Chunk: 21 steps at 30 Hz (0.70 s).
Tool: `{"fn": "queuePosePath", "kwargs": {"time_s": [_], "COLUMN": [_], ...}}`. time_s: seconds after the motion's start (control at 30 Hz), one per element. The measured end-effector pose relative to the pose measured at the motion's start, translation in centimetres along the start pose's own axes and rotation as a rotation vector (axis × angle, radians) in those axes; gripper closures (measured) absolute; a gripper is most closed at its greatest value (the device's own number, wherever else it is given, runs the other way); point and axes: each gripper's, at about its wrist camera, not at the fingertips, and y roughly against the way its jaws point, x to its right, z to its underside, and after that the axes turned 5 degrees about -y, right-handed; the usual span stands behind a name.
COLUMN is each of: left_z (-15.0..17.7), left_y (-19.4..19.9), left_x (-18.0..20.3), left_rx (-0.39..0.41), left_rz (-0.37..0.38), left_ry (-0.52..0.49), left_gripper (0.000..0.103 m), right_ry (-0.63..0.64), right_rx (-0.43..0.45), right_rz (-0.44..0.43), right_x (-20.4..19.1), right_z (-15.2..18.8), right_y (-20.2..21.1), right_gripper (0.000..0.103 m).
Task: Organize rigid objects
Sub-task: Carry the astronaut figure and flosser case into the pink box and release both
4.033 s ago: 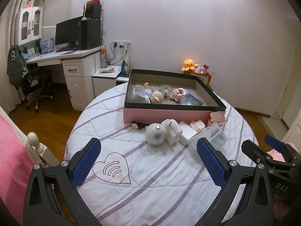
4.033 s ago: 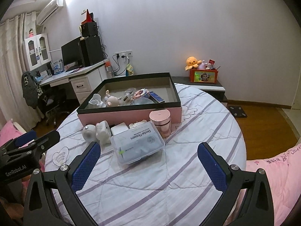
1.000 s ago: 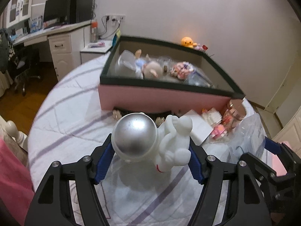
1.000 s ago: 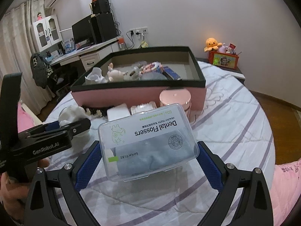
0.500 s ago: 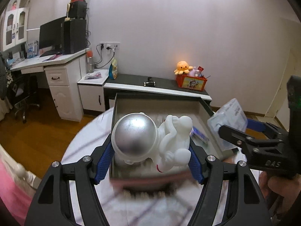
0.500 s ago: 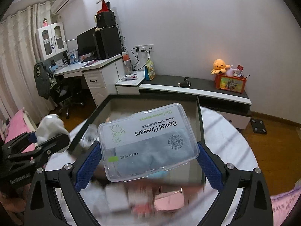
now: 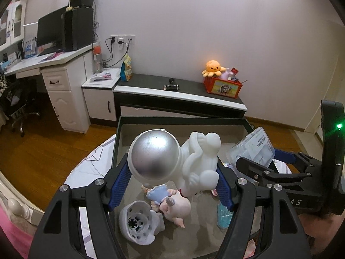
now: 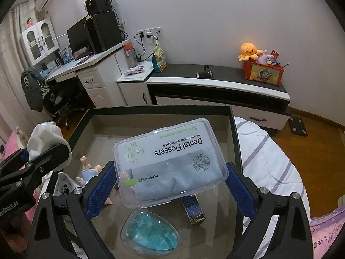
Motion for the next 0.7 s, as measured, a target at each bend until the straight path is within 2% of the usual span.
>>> {"fn": "queuePosePath", "kwargs": {"time_s": [0.27, 0.3, 0.37, 0.4, 0.43, 0.7], "left_z": [-0.6, -0.6, -0.5, -0.5, -0.5, 0.5], "left_y": [-0.9, -1.1, -1.0, -0.8, -0.5, 4.2], "left_x": [0.5, 0.5, 0.4, 0.3, 0.2, -0.5], "left_rx": [-0.02, -0.026, -0.025, -0.019, -0.006, 0.061], "left_rz": [-0.029, -0.033, -0.047, -0.052, -0.052, -0.056], "left_ry": [-0.021, -0.023, -0.015, -0.009, -0.004, 0.012], "left_gripper": [0.031, 0.029, 0.019, 0.009, 0.003, 0.0], "right_ry": [0.007, 0.008, -0.004, -0.015, -0.025, -0.102], "right_rx": [-0.006, -0.009, -0.012, -0.023, -0.03, 0.038], "right_rz": [-0.009, -0.004, 0.012, 0.01, 0.008, -0.046], "right_x": [0.0, 0.0, 0.2, 0.3, 0.4, 1.3], "right_z": [-0.3, -0.3, -0.3, -0.3, -0.3, 0.5], "right_y": [-0.5, -0.6, -0.8, -0.8, -0.7, 3.1], "right_gripper": [0.004, 0.003, 0.0, 0.0, 0.0, 0.0]}}
